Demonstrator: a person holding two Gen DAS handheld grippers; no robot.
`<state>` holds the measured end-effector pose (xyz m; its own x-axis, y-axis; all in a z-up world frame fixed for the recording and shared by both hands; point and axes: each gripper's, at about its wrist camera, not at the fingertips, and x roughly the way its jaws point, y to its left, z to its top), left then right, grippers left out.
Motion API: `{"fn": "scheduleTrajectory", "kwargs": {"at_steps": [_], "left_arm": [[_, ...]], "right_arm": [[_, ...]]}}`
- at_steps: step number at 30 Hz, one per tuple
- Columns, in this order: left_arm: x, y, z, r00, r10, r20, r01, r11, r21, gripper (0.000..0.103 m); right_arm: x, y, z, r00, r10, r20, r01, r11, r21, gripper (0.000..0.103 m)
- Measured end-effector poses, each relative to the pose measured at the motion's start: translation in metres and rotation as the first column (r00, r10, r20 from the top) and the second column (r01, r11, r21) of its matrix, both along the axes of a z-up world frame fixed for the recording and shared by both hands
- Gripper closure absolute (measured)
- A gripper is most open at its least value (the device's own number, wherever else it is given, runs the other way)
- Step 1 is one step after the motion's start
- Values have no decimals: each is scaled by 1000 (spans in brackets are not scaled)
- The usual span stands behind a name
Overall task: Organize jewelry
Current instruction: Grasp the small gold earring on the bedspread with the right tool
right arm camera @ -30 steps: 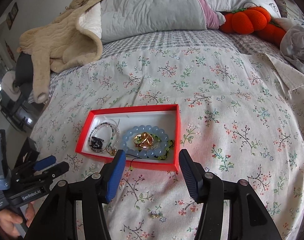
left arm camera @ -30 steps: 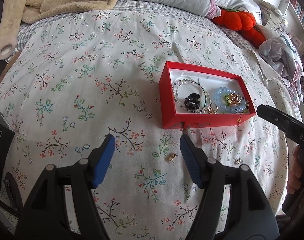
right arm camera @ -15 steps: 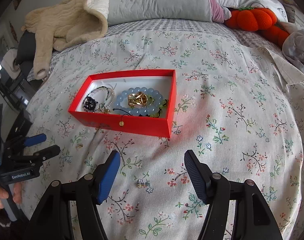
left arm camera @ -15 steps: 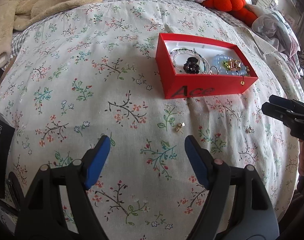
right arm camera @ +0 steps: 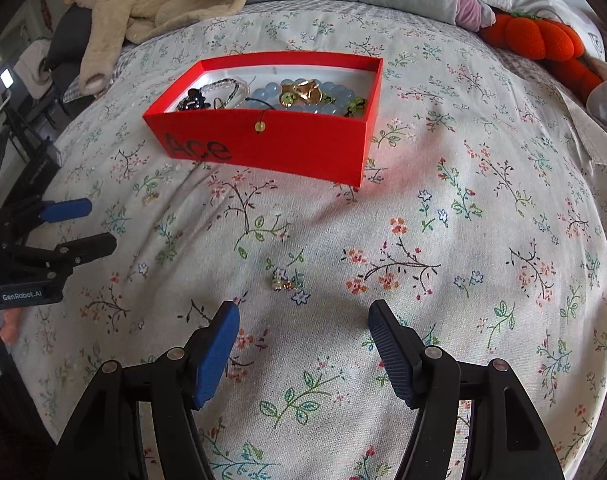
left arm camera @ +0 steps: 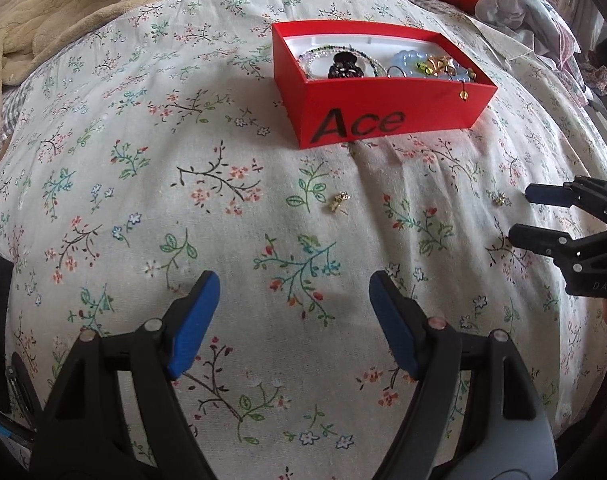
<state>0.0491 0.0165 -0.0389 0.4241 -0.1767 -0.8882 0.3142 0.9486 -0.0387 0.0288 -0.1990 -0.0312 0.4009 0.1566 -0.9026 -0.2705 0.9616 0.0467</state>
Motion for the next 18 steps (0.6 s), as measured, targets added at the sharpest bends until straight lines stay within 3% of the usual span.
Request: {"fn": "scheduleTrajectory", "kwargs": {"at_steps": [4, 12, 18], "left_arm": [[0, -5, -5, 1000, -18, -3, 18, 1000, 22, 26], [1, -8, -5, 1000, -26, 3, 26, 999, 25, 26], [2, -8, -5, 1000, -26, 2, 26, 999, 23, 26]], "right_arm": [[-7, 4, -9, 999, 38, 26, -37, 999, -33, 29], [-3, 7, -12, 996, 57, 70, -56, 998, -25, 29], [2, 10, -11, 995, 66, 79, -66, 998, -3, 48]]}}
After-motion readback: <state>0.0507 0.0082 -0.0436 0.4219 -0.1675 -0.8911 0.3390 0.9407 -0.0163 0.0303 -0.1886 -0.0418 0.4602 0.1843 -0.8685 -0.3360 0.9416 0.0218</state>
